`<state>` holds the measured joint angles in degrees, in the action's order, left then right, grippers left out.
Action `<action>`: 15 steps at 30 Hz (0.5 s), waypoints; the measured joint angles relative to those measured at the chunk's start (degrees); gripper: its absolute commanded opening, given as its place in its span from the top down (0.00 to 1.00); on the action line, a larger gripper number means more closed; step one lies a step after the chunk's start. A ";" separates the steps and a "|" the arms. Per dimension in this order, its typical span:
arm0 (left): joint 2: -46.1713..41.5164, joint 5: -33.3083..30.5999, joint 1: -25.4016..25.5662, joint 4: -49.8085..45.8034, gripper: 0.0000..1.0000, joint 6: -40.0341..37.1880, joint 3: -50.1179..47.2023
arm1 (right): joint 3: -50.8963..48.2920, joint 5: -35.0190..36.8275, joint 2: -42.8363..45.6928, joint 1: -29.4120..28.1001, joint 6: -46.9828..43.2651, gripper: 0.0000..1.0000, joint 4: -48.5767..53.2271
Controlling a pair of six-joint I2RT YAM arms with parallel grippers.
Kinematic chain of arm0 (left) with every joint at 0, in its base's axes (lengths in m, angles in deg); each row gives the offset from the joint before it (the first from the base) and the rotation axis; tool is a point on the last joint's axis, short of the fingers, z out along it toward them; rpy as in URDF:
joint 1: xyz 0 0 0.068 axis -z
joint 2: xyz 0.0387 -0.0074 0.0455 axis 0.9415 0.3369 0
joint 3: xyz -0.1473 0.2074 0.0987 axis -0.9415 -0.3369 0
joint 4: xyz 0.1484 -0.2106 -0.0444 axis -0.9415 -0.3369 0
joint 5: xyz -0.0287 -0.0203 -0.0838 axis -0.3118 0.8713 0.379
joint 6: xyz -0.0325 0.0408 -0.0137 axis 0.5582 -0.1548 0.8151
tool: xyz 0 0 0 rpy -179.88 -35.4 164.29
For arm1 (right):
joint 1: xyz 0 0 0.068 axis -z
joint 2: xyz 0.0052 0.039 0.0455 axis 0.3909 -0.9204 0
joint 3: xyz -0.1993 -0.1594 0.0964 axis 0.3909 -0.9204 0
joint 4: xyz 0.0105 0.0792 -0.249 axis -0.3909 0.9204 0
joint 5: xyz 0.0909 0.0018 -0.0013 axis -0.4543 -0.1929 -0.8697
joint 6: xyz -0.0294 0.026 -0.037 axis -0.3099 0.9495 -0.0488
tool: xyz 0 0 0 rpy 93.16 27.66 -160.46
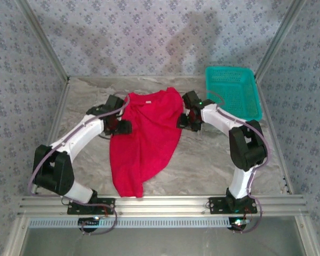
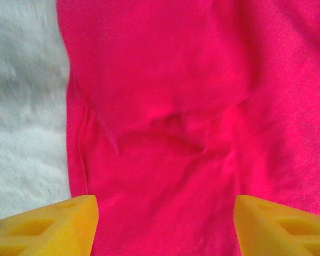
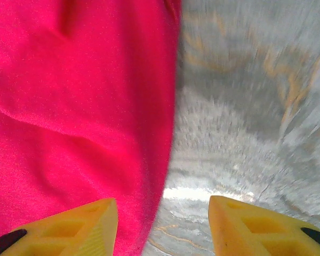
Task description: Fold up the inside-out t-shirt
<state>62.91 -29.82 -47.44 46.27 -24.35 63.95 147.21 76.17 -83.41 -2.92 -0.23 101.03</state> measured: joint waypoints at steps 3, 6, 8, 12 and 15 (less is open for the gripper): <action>0.09 2.05 -0.37 3.15 0.27 1.64 -7.02 | -1.73 -1.44 -1.81 -1.62 1.07 0.49 -2.67; 1.90 3.63 -0.37 6.16 0.28 3.02 -9.57 | -1.55 -2.05 -3.67 -3.69 1.66 0.52 -5.55; 4.31 4.02 -0.37 8.81 0.36 3.56 -9.66 | -0.94 -2.45 -5.03 -4.79 2.29 0.60 -6.64; 9.79 4.13 -0.76 11.85 0.72 4.57 -9.07 | 0.07 -3.06 -7.37 -4.98 3.43 0.86 -8.24; 9.88 3.82 -1.92 12.02 0.91 4.55 -7.41 | 0.24 -3.28 -7.39 -4.44 3.89 1.00 -8.44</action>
<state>72.79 -25.99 -49.36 58.30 -19.80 56.54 147.45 72.89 -90.80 -7.36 3.66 92.59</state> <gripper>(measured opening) 0.186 0.050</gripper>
